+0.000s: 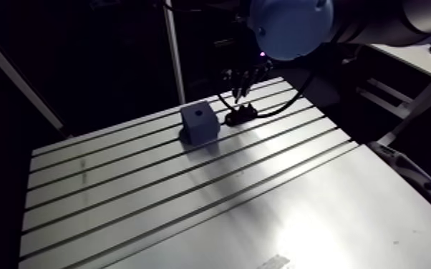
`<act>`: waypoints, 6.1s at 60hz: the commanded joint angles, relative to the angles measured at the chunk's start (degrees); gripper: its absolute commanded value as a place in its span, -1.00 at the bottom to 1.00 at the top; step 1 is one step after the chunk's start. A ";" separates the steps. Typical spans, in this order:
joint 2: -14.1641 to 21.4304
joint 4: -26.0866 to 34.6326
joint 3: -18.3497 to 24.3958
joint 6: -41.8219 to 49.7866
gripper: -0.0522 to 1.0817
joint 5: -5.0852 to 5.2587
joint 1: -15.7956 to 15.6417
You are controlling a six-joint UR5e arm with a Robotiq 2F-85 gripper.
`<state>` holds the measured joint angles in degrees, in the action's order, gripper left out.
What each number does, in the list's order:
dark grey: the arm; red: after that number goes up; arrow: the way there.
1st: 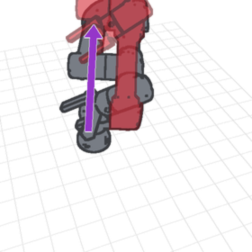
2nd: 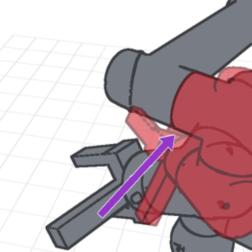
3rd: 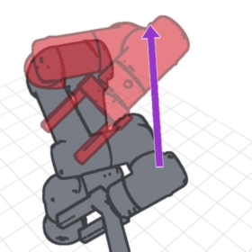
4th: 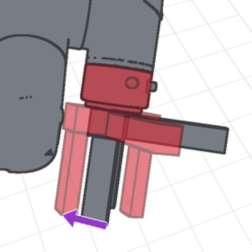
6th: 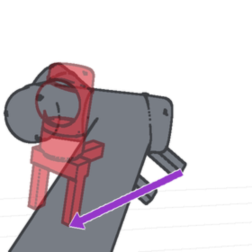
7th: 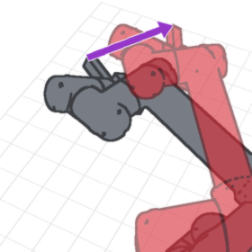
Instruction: Pick up the M10 bolt and insert it into the hex recess until seated.
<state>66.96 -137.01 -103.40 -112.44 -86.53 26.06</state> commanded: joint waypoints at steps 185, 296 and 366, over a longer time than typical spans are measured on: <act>-3.43 37.28 20.92 -32.72 0.71 -9.05 -13.93; -6.10 35.35 20.58 -31.86 0.69 -11.43 -14.98; -6.37 32.67 19.70 -31.39 0.74 -11.16 -14.98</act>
<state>60.60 -102.54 -83.14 -143.65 -97.81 11.08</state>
